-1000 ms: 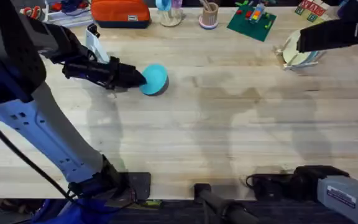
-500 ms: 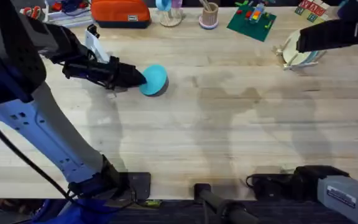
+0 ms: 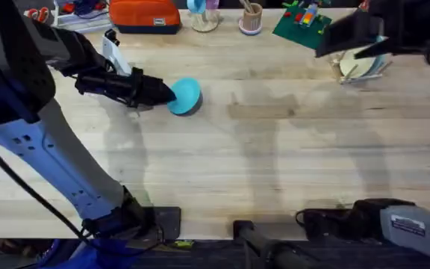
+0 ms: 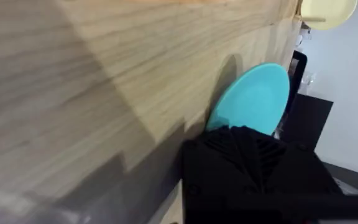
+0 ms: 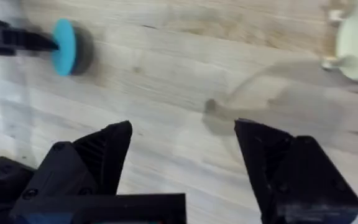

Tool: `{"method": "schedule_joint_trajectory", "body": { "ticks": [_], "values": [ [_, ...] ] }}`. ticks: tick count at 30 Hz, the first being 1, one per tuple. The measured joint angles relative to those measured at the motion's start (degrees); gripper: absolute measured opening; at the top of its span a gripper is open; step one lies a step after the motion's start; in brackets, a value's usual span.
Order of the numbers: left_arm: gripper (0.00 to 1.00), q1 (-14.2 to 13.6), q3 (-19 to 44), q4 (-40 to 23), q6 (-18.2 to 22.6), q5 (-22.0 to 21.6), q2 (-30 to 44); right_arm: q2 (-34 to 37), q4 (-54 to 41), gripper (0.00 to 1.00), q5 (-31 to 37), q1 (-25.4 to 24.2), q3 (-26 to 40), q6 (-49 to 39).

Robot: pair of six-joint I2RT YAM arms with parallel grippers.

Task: Pick up the plates from the table one by one and place each into a slot on the dish rack.

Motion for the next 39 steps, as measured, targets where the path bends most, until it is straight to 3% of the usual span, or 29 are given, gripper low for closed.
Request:
{"method": "schedule_joint_trajectory", "body": {
  "ticks": [18,28,39],
  "values": [
    [0.04,0.0,0.0,0.02,-0.15,-0.02,0.0,17.4,16.51,0.993,-3.9,14.94,0.0,14.81],
    [0.041,0.0,0.0,0.02,-0.15,-0.04,0.0,26.96,23.52,0.993,-4.13,20.66,0.0,20.35],
    [0.041,0.0,0.02,0.02,-0.15,-0.04,0.0,32.13,32.05,0.995,-4.14,26.01,0.0,27.52]
  ]
}}
